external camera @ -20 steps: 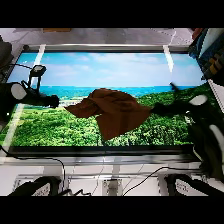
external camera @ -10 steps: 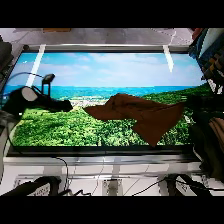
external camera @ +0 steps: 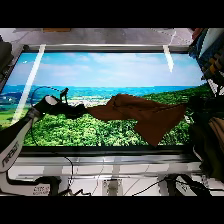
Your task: Fold the clothes and pants, and hang the long-sleeved shirts on hangers.
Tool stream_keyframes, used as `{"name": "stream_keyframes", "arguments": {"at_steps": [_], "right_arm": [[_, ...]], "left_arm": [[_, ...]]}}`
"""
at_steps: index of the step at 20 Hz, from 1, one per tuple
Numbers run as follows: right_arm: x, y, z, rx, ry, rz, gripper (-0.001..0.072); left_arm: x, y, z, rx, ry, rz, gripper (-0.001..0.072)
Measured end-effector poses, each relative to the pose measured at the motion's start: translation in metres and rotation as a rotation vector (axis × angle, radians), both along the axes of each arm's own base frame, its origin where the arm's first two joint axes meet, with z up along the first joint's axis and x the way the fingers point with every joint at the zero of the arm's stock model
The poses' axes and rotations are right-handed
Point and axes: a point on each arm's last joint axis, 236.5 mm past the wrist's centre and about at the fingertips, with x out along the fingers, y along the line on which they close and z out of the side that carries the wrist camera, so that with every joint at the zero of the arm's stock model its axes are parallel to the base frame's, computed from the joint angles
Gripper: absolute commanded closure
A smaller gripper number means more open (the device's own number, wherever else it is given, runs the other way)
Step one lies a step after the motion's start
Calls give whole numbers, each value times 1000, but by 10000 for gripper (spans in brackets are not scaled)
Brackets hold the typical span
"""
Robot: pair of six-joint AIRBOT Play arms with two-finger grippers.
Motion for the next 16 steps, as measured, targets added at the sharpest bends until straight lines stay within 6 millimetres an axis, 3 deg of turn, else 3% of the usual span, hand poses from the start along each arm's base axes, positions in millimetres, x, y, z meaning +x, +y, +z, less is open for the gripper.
{"name": "stream_keyframes", "arguments": {"at_steps": [4, 6, 7, 8, 9, 13, 16], "right_arm": [[0, -1, 0, -1, -2, -1, 698], [1, -1, 0, -2, -3, -1, 698], [1, -1, 0, -3, -3, -1, 698], [1, -1, 0, -3, -3, -1, 698], [1, -1, 0, -3, -3, -2, 698], [2, -1, 1, -3, -8, -3, 699], [9, 0, 12, 1, -51, -8, 698]], "left_arm": [[14, -17, -18, -20, -16, 55, 254], [26, -16, -21, -13, -50, 98, 485], [32, -14, -22, -12, -65, 125, 523], [37, -14, -22, -14, -76, 148, 646], [41, -13, -21, -15, -88, 171, 693], [51, -10, -10, -31, -118, 210, 693], [73, 4, 39, -49, -240, 219, 694]]}}
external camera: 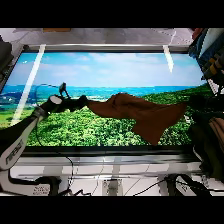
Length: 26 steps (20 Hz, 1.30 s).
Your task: Fold the clothes and pants, and hang the long-sleeved shirts on hangers.
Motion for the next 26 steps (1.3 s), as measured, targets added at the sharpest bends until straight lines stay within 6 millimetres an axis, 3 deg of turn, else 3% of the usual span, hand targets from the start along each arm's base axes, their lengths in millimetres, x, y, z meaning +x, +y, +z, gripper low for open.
{"name": "stream_keyframes", "arguments": {"at_steps": [3, 6, 9, 12, 16, 22, 24, 26], "right_arm": [[12, 6, 23, 28, -73, 3, 698], [22, 12, 52, 31, -156, 32, 699], [29, 15, 84, 18, -236, 51, 698], [26, 22, 116, 4, -316, 73, 698], [-4, 39, 153, -38, -387, 115, 698], [-86, 82, 219, -134, -572, 179, 700], [-105, 88, 249, -178, -696, 156, 701], [-112, 87, 272, -197, -791, 116, 701]], "left_arm": [[25, 35, 93, 34, -233, 20, 693], [25, 83, 200, 114, -489, 62, 694], [-2, 130, 293, 214, -706, 136, 693], [-42, 156, 362, 292, -861, 199, 693], [-102, 159, 419, 442, -1000, 194, 694], [-198, 143, 477, 648, -1175, 182, 695], [-222, 142, 495, 690, -1241, 214, 696], [-233, 145, 508, 712, -1285, 250, 696]]}}
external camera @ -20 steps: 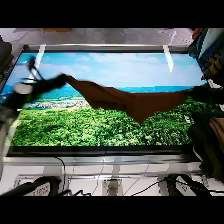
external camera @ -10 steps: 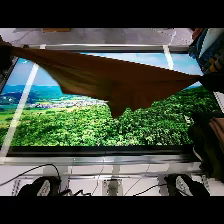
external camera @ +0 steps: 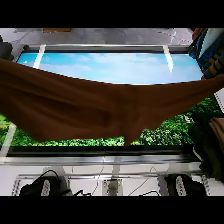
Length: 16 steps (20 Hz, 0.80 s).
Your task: Fold the clothes and pants, and hang the long-sleeved shirts on hangers.
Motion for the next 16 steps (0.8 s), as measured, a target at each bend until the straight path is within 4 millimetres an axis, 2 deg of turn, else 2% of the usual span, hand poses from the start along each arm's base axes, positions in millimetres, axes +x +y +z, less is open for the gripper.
{"name": "stream_keyframes", "arguments": {"at_steps": [2, 3, 5, 6, 8, 11, 13, 15, 16], "right_arm": [[8, -8, 12, 31, -46, -30, 701], [18, -14, 11, 54, -41, -44, 700], [51, -29, -5, 113, 18, -54, 700], [73, -36, -21, 154, 71, -50, 699], [117, -44, -60, 234, 191, -30, 699], [182, -39, -143, 332, 402, 22, 699], [218, -25, -200, 381, 521, 49, 699], [250, -13, -255, 412, 597, 47, 698], [264, -10, -275, 421, 611, 34, 698]], "left_arm": [[9, 7, 1, -32, -5, 12, 696], [23, 13, -6, -62, 22, 12, 696], [63, 23, -36, -122, 127, 2, 695], [90, 27, -61, -156, 212, -11, 695], [143, 26, -125, -226, 407, -62, 694], [212, 7, -235, -292, 683, -136, 694], [246, -10, -306, -301, 818, -164, 693], [272, -23, -357, -317, 876, -161, 693], [284, -27, -376, -326, 880, -148, 693]]}}
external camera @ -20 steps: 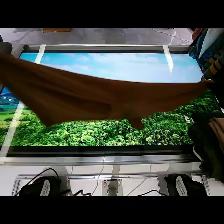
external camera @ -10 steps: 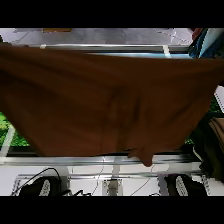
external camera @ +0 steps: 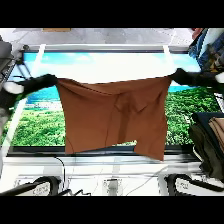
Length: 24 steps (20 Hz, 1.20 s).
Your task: Fold the clothes and pants, and hang the long-sleeved shirts on hangers.
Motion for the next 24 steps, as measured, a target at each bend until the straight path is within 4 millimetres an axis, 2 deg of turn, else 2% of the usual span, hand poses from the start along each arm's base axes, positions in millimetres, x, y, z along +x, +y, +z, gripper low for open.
{"name": "stream_keyframes", "arguments": {"at_steps": [1, 3, 5, 6, 7, 8, 9, 11, 12, 13, 14, 15, 16, 18, 20, 22, 24], "right_arm": [[13, 2, -19, 3, 9, -17, 698], [34, 0, -43, -5, 2, -60, 698], [49, -6, -52, -19, -28, -105, 680], [55, -10, -55, -27, -43, -125, 507], [59, -12, -56, -34, -57, -140, 183], [63, -15, -57, -43, -67, -151, 73], [64, -17, -59, -55, -70, -155, 79], [63, -24, -60, -77, -69, -156, 226], [59, -29, -62, -91, -52, -147, 358], [53, -38, -64, -108, -34, -143, 535], [45, -50, -65, -130, -9, -138, 698], [33, -63, -70, -148, 36, -126, 699], [17, -77, -75, -167, 93, -113, 699], [-23, -103, -92, -192, 236, -75, 699], [-72, -120, -111, -183, 396, -15, 700], [-127, -120, -133, -122, 562, 69, 700], [-176, -107, -153, -38, 683, 142, 697]], "left_arm": [[11, -3, -14, 0, -6, 21, 694], [28, -4, -28, 13, -40, 66, 694], [42, -2, -30, 32, -93, 113, 673], [46, -1, -30, 40, -113, 129, 554], [49, 0, -28, 46, -133, 145, 197], [52, 1, -27, 50, -148, 156, 10], [53, 2, -27, 52, -156, 164, -5], [54, 2, -24, 55, -166, 167, 1], [52, 3, -21, 53, -165, 163, 21], [49, 5, -16, 58, -161, 151, 95], [44, 7, -11, 71, -150, 128, 287], [38, 9, -6, 84, -136, 104, 592], [28, 13, -1, 99, -113, 75, 695], [7, 24, 9, 128, -61, 26, 694], [-15, 34, 22, 143, -26, -2, 695], [-37, 42, 42, 154, -12, -19, 694], [-58, 45, 55, 162, -2, -33, 694]]}}
